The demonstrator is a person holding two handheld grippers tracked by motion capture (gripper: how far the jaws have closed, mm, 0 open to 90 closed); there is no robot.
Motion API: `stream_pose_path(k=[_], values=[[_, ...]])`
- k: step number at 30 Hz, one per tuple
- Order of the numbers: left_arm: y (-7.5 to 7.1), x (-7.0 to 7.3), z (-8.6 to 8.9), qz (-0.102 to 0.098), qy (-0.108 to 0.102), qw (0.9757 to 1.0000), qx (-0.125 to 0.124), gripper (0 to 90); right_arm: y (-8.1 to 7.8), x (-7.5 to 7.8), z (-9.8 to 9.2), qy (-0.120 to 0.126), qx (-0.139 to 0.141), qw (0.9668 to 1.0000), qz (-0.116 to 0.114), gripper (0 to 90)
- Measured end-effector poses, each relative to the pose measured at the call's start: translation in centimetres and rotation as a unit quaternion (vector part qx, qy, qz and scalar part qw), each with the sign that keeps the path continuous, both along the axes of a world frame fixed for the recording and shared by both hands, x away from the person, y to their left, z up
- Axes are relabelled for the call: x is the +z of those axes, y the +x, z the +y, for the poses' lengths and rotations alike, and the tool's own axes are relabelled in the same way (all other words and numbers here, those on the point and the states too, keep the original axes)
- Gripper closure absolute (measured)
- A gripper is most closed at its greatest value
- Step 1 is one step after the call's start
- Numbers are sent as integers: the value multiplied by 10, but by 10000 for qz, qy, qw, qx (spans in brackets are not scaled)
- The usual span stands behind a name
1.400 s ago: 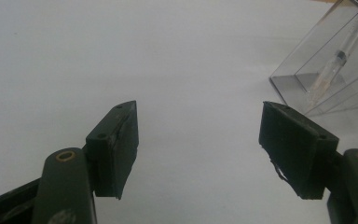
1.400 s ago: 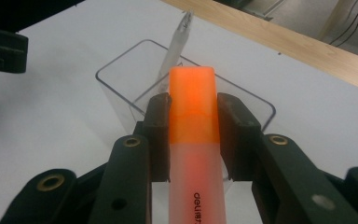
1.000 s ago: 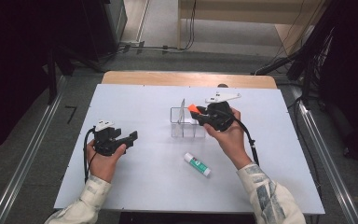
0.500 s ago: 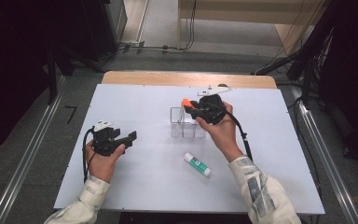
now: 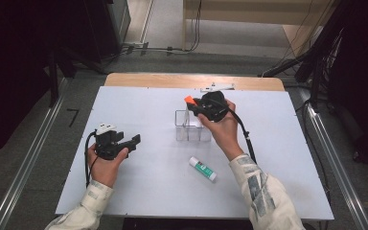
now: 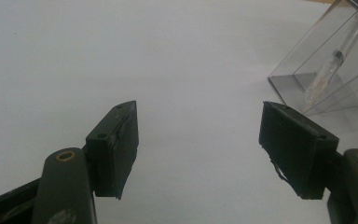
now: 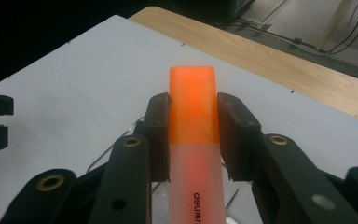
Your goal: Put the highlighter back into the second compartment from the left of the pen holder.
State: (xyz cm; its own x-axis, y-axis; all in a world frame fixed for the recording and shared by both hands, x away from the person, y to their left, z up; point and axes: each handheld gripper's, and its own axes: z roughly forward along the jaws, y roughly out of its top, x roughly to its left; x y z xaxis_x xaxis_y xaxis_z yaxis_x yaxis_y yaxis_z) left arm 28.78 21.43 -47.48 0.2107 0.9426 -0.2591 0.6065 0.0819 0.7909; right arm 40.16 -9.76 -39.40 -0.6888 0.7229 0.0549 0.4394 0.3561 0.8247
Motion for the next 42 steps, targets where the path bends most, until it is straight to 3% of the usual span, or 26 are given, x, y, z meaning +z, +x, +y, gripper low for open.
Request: stream_pose_path(k=[7,25,42], values=[[0,0,-1,1,11,10000,-16,289,8,6,-3,127,-167,9998,11,651],[0,0,0,-1,-6,10000,-17,289,34,0,7,-29,-595,9980,208,649],[0,0,0,-6,-12,10000,-30,289,37,-4,25,14,-551,9980,302,648]])
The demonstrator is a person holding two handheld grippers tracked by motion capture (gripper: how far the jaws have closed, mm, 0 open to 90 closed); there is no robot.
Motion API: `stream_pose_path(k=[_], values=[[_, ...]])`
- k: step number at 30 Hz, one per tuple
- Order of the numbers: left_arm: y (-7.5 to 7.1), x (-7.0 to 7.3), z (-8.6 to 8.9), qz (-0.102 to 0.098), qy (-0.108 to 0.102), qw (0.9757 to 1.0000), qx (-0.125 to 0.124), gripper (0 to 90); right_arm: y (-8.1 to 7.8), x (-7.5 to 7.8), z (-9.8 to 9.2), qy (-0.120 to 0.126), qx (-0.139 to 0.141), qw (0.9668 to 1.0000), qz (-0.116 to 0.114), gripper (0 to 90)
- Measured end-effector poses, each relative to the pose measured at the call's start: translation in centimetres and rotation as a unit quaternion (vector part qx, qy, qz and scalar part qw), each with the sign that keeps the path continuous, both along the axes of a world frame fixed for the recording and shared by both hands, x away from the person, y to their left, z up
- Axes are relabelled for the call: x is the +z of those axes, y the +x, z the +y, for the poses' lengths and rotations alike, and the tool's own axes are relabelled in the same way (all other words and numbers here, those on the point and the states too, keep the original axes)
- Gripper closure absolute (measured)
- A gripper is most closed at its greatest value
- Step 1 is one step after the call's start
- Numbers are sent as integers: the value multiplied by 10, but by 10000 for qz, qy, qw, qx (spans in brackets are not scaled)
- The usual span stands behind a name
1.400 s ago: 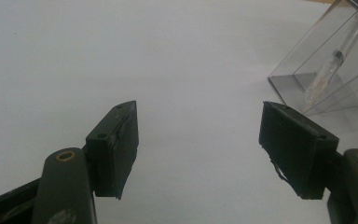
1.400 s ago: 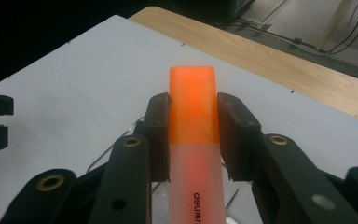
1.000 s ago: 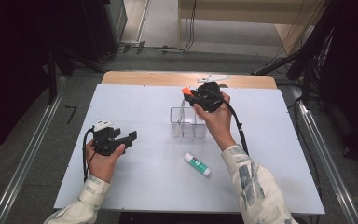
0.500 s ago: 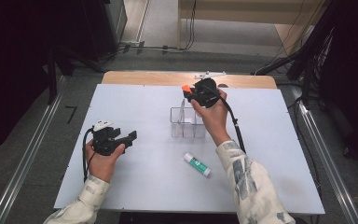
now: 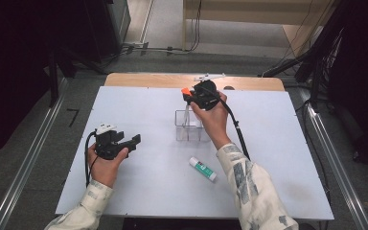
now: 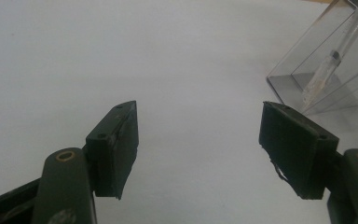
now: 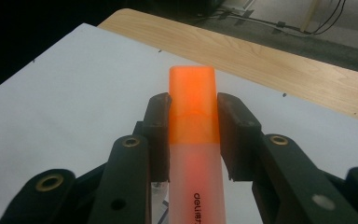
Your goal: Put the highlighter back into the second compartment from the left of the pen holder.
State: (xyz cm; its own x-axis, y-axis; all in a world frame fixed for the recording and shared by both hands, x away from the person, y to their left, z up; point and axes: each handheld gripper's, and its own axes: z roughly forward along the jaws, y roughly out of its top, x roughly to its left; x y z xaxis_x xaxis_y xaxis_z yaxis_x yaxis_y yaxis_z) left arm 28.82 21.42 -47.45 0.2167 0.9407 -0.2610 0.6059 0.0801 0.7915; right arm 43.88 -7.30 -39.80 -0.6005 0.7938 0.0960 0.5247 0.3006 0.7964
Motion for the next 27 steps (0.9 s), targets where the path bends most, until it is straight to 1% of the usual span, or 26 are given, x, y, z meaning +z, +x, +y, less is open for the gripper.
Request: stream_pose_path(k=[3,17,27], values=[[0,0,0,5,5,10000,7,289,0,0,2,-16,-20,10000,5,648],[0,0,0,2,2,10000,5,289,-1,1,2,61,3,10000,42,646],[0,0,0,3,-2,10000,9,289,-1,3,-1,132,5,9999,57,643]])
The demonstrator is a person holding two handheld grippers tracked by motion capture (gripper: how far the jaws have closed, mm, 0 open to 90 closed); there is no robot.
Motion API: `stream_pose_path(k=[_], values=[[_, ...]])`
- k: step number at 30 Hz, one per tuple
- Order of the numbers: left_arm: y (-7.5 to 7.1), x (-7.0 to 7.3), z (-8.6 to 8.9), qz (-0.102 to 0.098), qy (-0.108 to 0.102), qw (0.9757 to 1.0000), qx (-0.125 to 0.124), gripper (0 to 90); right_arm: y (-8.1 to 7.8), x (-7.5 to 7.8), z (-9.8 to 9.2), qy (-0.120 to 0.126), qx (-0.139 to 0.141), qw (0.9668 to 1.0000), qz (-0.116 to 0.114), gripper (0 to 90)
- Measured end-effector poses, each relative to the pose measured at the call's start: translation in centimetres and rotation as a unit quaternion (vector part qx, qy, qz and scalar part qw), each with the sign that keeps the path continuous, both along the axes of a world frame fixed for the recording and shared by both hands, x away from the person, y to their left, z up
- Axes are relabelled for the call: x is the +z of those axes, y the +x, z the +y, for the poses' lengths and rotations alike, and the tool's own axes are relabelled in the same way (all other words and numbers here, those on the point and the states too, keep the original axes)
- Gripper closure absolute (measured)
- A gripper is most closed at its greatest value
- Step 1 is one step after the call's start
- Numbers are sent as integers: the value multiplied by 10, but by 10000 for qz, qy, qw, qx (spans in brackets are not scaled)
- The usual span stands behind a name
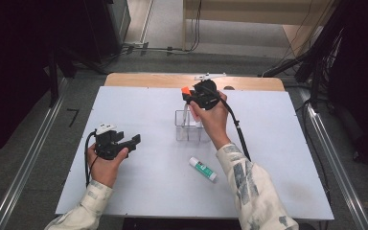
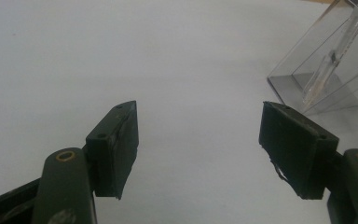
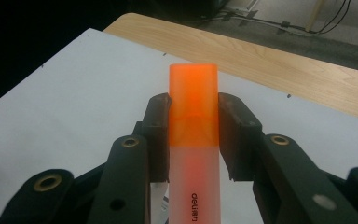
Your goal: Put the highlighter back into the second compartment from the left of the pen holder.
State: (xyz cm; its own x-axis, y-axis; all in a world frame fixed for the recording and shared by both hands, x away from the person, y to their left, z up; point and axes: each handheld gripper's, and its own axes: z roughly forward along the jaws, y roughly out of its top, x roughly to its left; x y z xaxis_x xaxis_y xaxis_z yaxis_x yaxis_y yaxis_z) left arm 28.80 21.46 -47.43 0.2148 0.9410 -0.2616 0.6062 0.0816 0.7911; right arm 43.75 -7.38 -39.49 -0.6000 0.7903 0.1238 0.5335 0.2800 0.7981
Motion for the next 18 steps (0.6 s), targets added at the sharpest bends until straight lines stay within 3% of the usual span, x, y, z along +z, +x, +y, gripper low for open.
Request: stream_pose_path(k=[18], values=[[0,0,0,4,9,10000,22,289,-8,4,-16,210,-5,9998,24,637]])
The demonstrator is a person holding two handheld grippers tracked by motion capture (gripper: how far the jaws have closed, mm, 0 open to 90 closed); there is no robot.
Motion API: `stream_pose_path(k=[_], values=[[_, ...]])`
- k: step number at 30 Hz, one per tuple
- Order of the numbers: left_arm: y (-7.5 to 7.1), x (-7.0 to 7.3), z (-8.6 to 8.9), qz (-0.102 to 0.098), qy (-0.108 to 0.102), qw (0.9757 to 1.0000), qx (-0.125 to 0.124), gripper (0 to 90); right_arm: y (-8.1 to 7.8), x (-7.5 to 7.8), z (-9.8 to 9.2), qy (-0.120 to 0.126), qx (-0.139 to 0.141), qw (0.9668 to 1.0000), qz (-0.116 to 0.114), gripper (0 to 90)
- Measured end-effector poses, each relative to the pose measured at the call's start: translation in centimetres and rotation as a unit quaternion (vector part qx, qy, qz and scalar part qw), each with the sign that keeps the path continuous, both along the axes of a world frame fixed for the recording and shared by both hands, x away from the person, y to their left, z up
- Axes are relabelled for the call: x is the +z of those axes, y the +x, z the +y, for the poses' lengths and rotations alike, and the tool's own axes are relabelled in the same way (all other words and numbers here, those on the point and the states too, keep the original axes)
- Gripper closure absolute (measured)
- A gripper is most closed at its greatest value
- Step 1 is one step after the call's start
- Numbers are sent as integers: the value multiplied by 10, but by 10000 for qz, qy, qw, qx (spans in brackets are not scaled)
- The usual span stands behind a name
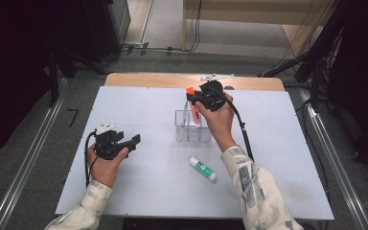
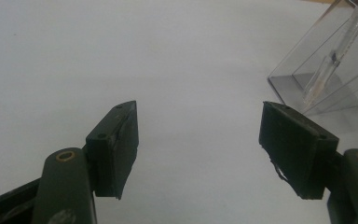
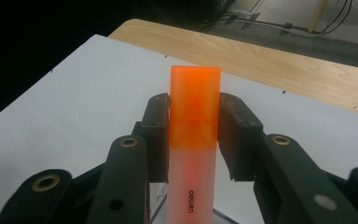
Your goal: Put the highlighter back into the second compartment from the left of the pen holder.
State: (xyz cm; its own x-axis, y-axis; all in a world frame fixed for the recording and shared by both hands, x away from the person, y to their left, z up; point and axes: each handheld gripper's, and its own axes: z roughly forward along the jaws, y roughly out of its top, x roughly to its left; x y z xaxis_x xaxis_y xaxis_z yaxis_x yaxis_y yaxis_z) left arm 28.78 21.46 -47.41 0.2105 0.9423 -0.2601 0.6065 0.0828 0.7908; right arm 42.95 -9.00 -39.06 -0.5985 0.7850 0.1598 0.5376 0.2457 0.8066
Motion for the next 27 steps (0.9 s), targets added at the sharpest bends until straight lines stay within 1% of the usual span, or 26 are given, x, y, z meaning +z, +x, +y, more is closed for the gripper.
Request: stream_pose_path(k=[4,10,12,15,18,21,27], values=[[0,0,0,1,-1,10000,-3,289,-5,-2,-4,47,17,10000,14,635],[0,0,0,6,9,10000,0,289,-16,-3,-12,69,107,9999,-36,629],[0,0,0,-3,4,10000,-1,289,-20,-5,-14,49,155,9999,-33,628],[0,0,0,-2,18,10000,-9,289,-26,-10,-15,-57,209,9998,-42,628],[0,0,-1,3,33,10000,-16,289,-29,-15,-18,-118,243,9996,2,615],[0,-1,-1,12,35,10000,-14,288,-30,-19,-20,-145,250,9996,36,610],[0,-1,0,15,20,10000,15,289,-35,-23,-22,-154,302,9994,39,556]])
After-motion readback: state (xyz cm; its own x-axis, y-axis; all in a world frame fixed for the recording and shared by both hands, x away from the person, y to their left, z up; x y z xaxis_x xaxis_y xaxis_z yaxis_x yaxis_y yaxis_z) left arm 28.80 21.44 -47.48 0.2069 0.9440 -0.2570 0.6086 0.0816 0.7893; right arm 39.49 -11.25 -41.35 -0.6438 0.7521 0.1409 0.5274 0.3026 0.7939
